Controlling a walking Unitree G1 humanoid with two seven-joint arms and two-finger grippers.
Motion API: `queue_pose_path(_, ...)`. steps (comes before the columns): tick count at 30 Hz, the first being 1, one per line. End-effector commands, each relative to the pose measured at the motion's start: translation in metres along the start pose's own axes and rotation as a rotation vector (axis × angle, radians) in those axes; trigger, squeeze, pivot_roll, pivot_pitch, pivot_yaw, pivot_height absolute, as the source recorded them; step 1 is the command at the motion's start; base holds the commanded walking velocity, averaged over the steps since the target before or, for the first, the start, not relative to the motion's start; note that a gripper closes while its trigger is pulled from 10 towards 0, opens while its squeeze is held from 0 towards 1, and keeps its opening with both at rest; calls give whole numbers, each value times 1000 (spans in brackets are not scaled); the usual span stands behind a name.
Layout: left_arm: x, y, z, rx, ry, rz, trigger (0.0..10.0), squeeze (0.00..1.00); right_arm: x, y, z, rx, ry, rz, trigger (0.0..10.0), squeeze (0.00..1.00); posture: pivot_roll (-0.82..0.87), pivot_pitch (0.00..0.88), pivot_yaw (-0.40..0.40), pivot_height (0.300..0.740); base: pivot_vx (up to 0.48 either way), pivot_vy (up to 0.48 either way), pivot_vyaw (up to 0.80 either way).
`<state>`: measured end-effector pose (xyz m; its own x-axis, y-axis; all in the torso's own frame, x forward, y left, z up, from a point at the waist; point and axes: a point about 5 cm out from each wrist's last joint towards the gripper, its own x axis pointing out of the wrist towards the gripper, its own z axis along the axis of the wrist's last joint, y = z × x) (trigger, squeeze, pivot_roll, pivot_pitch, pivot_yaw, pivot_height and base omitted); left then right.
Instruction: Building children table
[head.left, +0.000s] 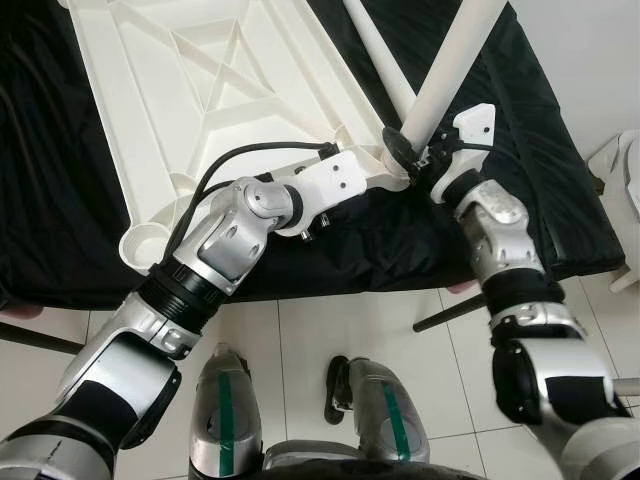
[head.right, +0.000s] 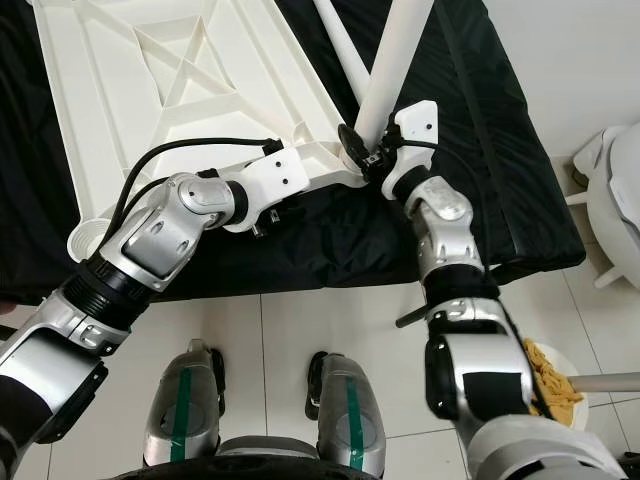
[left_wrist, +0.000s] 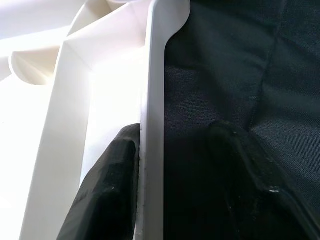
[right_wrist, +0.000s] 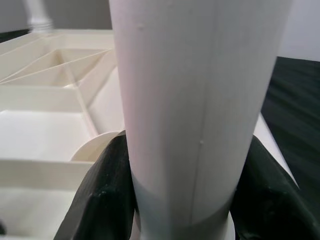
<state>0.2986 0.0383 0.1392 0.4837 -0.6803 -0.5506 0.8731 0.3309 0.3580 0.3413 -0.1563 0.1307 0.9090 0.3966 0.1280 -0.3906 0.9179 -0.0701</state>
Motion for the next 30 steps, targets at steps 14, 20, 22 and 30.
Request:
queue_pose_path(14, 3, -8, 2, 11, -3, -38, 10000, 0, 2, 35, -1, 65, 25, -418, 10000, 0, 22, 30, -73, 740, 0, 0, 0)
queue_pose_path(20, 4, -10, 3, 12, -4, -42, 10000, 0, 1, 41, -2, 77, 47, -431, 10000, 0, 21, 27, -75, 740, 0, 0, 0)
queue_pose_path(22, 4, -10, 3, 13, -5, -43, 10000, 0, 0, 41, -2, 74, 52, -438, 10000, 0, 21, 27, -75, 740, 0, 0, 0)
queue_pose_path(30, 5, -11, 2, 13, -4, -44, 10000, 0, -2, 42, -2, 66, 64, -443, 10000, 0, 19, 20, -79, 740, 0, 0, 0)
